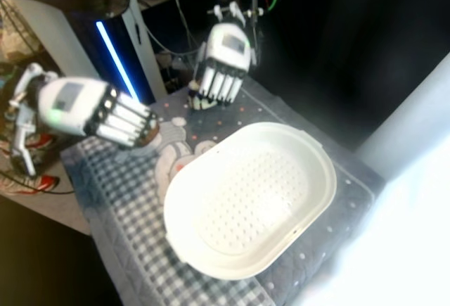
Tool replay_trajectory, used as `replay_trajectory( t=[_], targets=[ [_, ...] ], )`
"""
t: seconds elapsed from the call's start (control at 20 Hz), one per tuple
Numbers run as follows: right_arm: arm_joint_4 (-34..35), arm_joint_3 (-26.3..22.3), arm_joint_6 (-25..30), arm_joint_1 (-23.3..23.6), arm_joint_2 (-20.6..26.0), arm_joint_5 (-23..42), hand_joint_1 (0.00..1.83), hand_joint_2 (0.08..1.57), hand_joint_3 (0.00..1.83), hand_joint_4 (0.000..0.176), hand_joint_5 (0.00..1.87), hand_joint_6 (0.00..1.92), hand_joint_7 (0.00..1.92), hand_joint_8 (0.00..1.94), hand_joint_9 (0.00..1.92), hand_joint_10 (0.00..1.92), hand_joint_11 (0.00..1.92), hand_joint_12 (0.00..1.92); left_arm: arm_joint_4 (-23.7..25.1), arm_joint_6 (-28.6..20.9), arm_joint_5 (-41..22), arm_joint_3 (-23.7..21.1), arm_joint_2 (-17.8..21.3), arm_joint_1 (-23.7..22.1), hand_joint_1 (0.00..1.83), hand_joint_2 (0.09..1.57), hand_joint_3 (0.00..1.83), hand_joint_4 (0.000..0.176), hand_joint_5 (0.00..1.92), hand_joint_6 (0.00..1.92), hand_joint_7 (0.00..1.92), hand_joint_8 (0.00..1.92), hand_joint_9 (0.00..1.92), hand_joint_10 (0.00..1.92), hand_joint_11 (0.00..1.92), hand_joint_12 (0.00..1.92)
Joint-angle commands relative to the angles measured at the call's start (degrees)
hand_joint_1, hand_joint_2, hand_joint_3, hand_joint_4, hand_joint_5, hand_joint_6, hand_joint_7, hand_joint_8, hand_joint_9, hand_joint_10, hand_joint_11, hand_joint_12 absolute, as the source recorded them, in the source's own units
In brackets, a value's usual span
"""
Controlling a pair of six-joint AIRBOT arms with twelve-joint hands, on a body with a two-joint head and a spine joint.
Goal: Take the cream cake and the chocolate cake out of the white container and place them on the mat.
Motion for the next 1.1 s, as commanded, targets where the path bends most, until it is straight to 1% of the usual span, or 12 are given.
replay_trajectory(
  t=[0.0,0.05,0.1,0.2,0.3,0.45,0.55,0.65,0.75,0.8,0.95,1.05],
  targets=[
    [-2.2,-0.1,0.5,0.0,-0.4,5.1,1.14,1.21,0.01,0.000,0.78,1.25,0.75,1.16,0.60,1.48,0.45,1.87,0.4,-1.2,-6.2,0.2,-0.7,-0.1,1.16,1.26,0.00,0.000,0.65,1.42,0.74,1.38,0.62,1.16,0.46,1.54],
    [-1.8,0.1,0.5,-0.1,-0.8,4.5,1.11,1.17,0.00,0.000,0.54,0.97,0.63,1.04,0.48,1.35,0.29,1.81,0.3,-1.7,-5.8,0.8,-1.3,0.1,0.96,1.27,0.00,0.069,0.67,1.43,0.63,0.90,0.52,0.96,0.30,1.52],
    [-1.4,0.3,0.5,-0.2,-1.2,4.2,0.87,1.15,0.00,0.000,0.39,0.72,0.45,0.85,0.31,1.15,0.07,1.73,0.3,-2.5,-5.2,1.6,-2.3,0.2,0.85,1.19,0.00,0.020,0.53,0.78,0.56,0.56,0.40,0.76,0.13,1.46],
    [-1.0,0.5,0.5,-0.4,-1.4,4.0,0.63,1.10,0.00,0.000,0.31,0.32,0.33,0.49,0.18,0.87,0.00,1.51,-0.1,-4.0,-4.7,2.8,-3.5,0.5,0.70,1.08,0.00,0.062,0.46,0.24,0.43,0.16,0.23,0.59,0.01,1.35],
    [-0.8,0.6,0.5,-0.4,-1.4,4.0,0.58,1.05,0.00,0.000,0.27,0.07,0.28,0.17,0.14,0.55,0.00,1.22,-0.8,-4.1,-5.0,3.1,-3.7,0.7,0.64,1.00,0.00,0.098,0.35,0.04,0.26,0.01,0.13,0.36,0.00,1.10],
    [-0.5,0.7,0.5,-0.5,-1.3,4.0,0.50,0.98,0.00,0.000,0.20,0.00,0.22,0.01,0.14,0.23,0.00,0.88,-1.4,-4.1,-5.5,3.3,-3.7,0.8,0.68,0.88,0.00,0.098,0.19,0.00,0.11,0.00,0.09,0.09,0.00,0.77],
    [-0.4,0.7,0.5,-0.5,-1.1,4.1,0.49,0.96,0.00,0.000,0.25,0.02,0.29,0.03,0.23,0.25,0.00,1.14,-1.9,-4.1,-6.6,3.3,-3.5,1.2,0.64,0.87,0.00,0.086,0.17,0.00,0.10,0.00,0.10,0.04,0.00,0.67],
    [-0.4,0.7,0.5,-0.5,-0.7,4.5,0.49,0.95,0.00,0.000,0.33,0.02,0.39,0.04,0.27,0.39,0.00,1.34,-2.5,-4.1,-8.0,3.1,-2.9,1.7,0.61,0.85,0.00,0.117,0.21,0.01,0.15,0.01,0.15,0.03,0.00,0.71],
    [-0.4,0.7,0.5,-0.5,0.3,6.0,0.55,0.97,0.00,0.000,0.41,0.03,0.46,0.06,0.19,0.71,0.00,1.52,-3.3,-3.9,-11.0,2.6,-1.4,2.1,0.63,0.88,0.00,0.077,0.30,0.01,0.29,0.01,0.29,0.04,0.00,0.91],
    [-0.4,0.7,0.5,-0.5,1.0,7.5,0.60,0.97,0.00,0.000,0.45,0.05,0.50,0.08,0.16,0.86,0.00,1.57,-4.0,-3.3,-13.4,2.2,-0.2,2.2,0.56,0.94,0.00,0.013,0.38,0.01,0.39,0.02,0.40,0.05,0.11,0.86],
    [-0.6,0.9,0.5,-0.5,2.9,12.9,0.63,1.00,0.01,0.000,0.49,0.17,0.55,0.23,0.24,0.94,0.00,1.51,-5.8,1.6,-20.1,0.8,2.9,1.5,0.52,1.04,0.00,0.000,0.57,0.02,0.62,0.02,0.61,0.05,0.35,0.68],
    [-0.5,1.4,0.5,-0.5,4.0,18.1,0.67,1.04,0.03,0.000,0.34,0.76,0.43,0.80,0.32,1.05,0.08,1.57,-6.3,4.2,-24.9,0.2,4.0,0.6,0.60,1.10,0.00,0.000,0.69,0.02,0.73,0.02,0.71,0.04,0.40,0.69]
  ],
)
